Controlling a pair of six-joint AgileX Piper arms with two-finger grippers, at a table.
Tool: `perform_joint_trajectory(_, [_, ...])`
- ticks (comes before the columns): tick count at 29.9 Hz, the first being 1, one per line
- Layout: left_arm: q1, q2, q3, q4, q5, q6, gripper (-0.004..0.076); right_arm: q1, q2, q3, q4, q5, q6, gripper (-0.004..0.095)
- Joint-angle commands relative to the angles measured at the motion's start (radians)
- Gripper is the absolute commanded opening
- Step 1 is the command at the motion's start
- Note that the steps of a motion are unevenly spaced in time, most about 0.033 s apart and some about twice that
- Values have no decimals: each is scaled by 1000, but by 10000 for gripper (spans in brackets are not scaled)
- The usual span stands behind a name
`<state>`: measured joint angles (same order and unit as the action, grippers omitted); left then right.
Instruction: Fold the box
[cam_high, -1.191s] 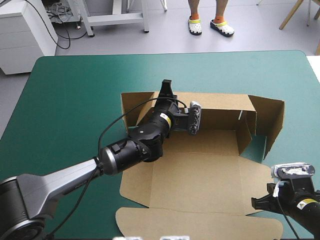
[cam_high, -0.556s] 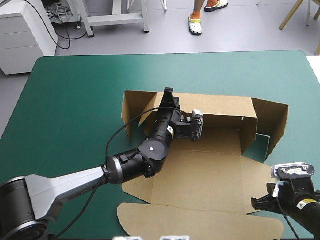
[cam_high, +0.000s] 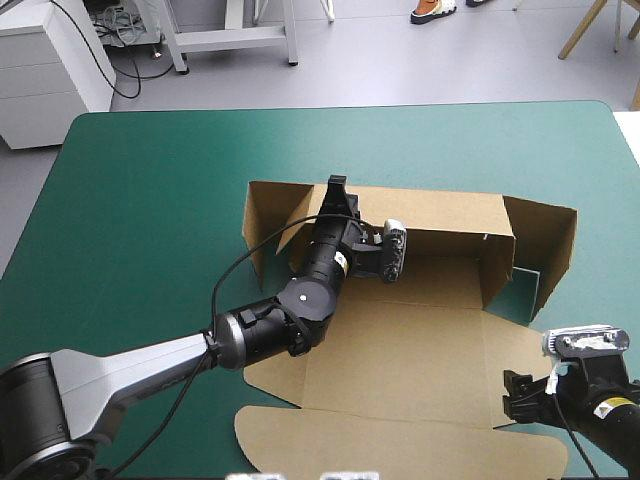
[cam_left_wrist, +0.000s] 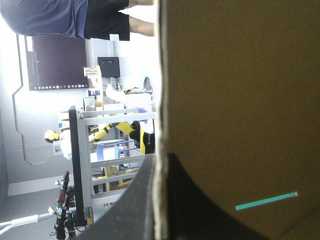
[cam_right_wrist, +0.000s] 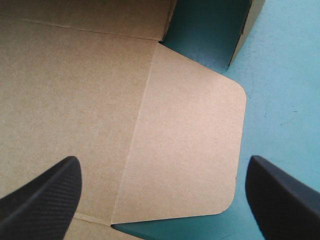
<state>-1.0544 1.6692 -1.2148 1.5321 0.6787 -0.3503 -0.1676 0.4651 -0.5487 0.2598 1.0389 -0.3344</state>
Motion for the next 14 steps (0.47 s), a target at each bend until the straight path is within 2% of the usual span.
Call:
perform_joint_trajectory(1, [-8, -44, -24, 40, 33, -20, -10, 4, 12, -25, 9, -50, -4, 901])
perform_joint_trajectory(9, [-8, -44, -24, 40, 33, -20, -10, 4, 12, -32, 17, -86, 74, 901])
perform_joint_trajectory(14, [-8, -44, -24, 40, 33, -20, -10, 3, 50, -154, -2, -109, 141, 900])
